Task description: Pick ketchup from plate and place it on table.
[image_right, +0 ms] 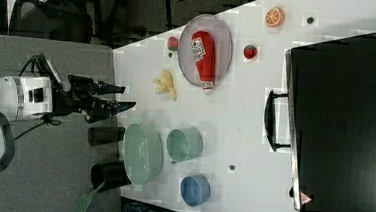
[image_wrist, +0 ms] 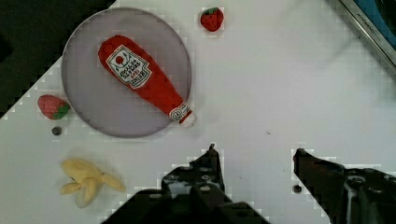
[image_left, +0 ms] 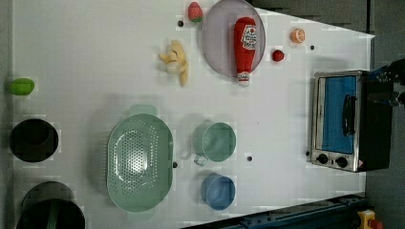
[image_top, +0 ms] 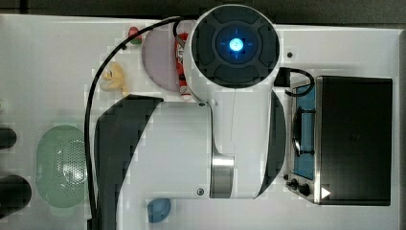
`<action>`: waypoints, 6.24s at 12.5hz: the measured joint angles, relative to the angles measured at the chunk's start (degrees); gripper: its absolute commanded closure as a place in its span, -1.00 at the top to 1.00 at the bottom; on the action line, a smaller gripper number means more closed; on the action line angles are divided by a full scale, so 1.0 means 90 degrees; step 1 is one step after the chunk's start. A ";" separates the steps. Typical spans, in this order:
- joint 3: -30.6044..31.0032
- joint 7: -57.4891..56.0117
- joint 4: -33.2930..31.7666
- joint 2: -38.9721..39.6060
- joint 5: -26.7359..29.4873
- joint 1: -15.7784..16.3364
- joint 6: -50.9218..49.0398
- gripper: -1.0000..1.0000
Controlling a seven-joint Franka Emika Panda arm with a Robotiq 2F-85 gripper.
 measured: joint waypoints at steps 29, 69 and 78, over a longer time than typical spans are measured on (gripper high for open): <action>0.0737 -0.3008 0.1635 0.4686 -0.0894 0.0118 0.2787 1.00; 0.0534 -0.3063 -0.2624 0.0459 -0.0169 -0.0953 0.3188 0.19; 0.0580 -0.3063 -0.4004 0.1724 -0.0126 -0.0865 0.4611 0.93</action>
